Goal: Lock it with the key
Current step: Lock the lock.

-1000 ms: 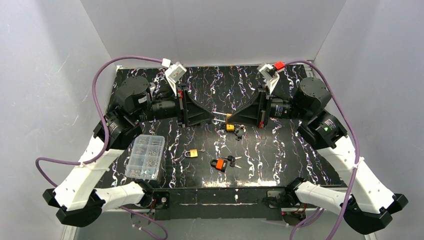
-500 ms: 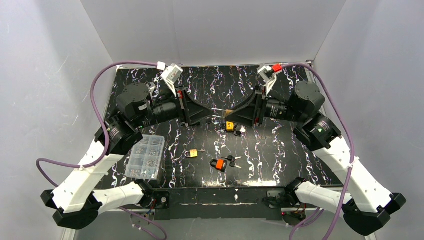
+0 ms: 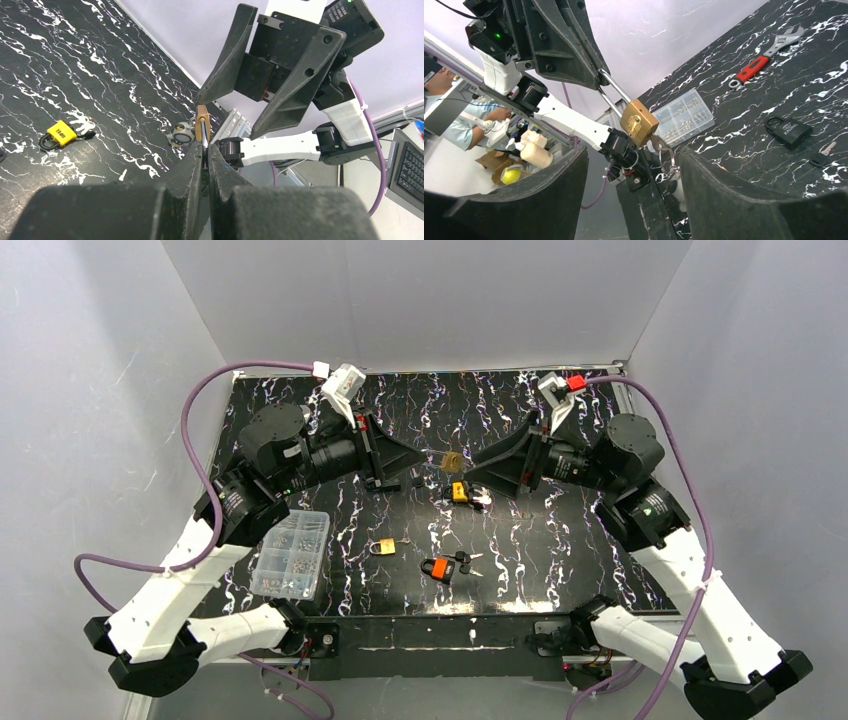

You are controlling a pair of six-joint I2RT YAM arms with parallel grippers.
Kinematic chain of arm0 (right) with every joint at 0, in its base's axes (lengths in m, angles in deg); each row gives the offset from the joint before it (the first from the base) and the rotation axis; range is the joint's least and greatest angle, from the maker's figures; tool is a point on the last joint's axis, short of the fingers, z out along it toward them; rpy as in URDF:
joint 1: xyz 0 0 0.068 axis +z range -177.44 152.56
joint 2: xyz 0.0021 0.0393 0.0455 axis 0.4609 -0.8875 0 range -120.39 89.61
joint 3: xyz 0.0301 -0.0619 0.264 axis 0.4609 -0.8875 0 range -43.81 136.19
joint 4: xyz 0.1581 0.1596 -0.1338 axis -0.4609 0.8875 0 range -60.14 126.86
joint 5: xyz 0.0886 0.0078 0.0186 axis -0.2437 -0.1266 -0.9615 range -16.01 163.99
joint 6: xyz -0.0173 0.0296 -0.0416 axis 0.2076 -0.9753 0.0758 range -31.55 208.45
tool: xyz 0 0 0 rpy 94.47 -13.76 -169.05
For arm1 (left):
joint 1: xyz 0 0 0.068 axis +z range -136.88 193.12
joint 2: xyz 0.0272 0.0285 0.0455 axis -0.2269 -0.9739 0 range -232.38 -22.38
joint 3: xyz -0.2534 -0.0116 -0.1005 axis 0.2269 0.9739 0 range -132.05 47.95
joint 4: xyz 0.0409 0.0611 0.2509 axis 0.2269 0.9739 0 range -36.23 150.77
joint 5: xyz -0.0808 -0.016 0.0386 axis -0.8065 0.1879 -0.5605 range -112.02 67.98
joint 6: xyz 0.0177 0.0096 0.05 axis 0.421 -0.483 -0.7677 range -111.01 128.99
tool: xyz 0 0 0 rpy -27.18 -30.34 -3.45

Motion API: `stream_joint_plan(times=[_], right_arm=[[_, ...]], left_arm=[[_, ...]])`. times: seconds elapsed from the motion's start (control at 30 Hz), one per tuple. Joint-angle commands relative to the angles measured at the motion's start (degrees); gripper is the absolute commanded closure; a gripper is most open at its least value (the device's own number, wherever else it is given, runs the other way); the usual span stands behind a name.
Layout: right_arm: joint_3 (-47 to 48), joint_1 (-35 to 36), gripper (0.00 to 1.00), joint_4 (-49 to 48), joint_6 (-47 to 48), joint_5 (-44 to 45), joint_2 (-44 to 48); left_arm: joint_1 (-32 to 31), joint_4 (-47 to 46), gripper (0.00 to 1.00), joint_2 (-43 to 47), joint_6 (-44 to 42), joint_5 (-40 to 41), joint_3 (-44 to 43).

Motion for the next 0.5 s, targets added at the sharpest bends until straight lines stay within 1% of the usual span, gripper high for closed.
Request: stream_joint_plan(times=[0.0,0.23,0.3,0.33,0.47], right_arm=[[-1.37,-2.46,0.26,-4.19,-0.26,-2.38,2.75],[-5.04,-9.71,0.25,-4.95,-2.78,-5.79,5.99],[-6.27,-11.25,0.25,-6.5,-4.49,-7.57,6.4],[-6.8,-11.61,0.25,-9.16,-5.42,-8.57,6.41],[-8.23,-11.74,0.28,-14.73,-8.63,-11.74,5.65]], left_arm=[[-0.07,0.48,1.0,0.24,-1.72,2.05,-2.6],[-0.1,1.96,1.0,-0.25,-2.41,0.0,-4.37],[-0.08,2.19,1.0,-0.48,-2.42,-1.14,-4.77],[-0.07,2.21,1.0,-0.57,-2.38,-1.75,-5.06],[-0.07,2.56,1.0,-1.27,-2.2,-4.4,-6.07]])
